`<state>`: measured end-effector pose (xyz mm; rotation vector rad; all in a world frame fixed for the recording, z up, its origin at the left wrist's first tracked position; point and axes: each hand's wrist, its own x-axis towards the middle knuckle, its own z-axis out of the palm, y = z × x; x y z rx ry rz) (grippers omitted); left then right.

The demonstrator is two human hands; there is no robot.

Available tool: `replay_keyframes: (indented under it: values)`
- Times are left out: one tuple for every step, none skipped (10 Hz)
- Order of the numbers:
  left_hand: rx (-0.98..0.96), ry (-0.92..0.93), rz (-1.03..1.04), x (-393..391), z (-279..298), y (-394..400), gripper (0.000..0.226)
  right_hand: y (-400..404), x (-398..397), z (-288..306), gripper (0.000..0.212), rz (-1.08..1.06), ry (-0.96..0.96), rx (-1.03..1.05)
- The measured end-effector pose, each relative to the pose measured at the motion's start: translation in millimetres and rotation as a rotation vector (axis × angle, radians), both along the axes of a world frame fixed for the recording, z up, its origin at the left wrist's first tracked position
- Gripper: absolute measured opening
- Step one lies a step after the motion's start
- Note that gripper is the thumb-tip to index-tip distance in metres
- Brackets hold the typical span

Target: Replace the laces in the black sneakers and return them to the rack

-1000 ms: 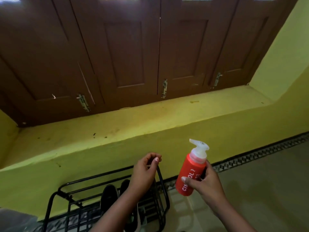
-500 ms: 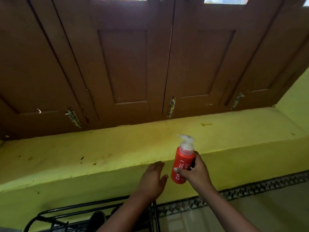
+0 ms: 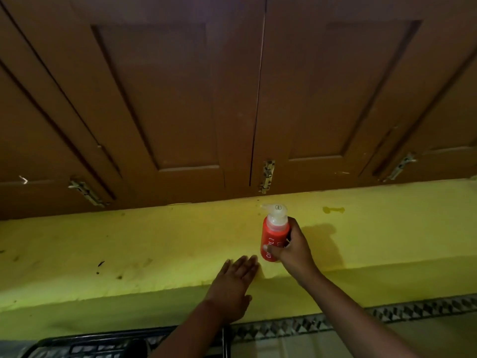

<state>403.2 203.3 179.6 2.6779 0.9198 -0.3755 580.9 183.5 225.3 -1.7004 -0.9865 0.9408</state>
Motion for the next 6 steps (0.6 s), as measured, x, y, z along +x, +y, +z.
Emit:
replay_keyframes:
  values:
    - [-0.013,-0.019,0.017,-2,-4,-3,0.076,10,2,-8,0.070,0.013,0.027,0.023]
    - [-0.031,-0.029,0.049,0,-5,-4,0.077,18,3,-11,0.071,0.058,0.016,0.033]
    - [-0.027,-0.033,0.041,-2,-6,-3,0.077,18,2,-15,0.070,0.081,-0.006,0.051]
    - [-0.034,-0.039,0.041,-2,-6,-2,0.079,16,2,-18,0.071,0.080,-0.059,0.067]
    - [-0.029,-0.038,0.040,-2,-6,-3,0.080,18,2,-20,0.072,0.093,-0.076,0.070]
    - [-0.021,-0.075,0.061,0,-7,-5,0.080,17,3,-25,0.075,0.083,-0.087,0.070]
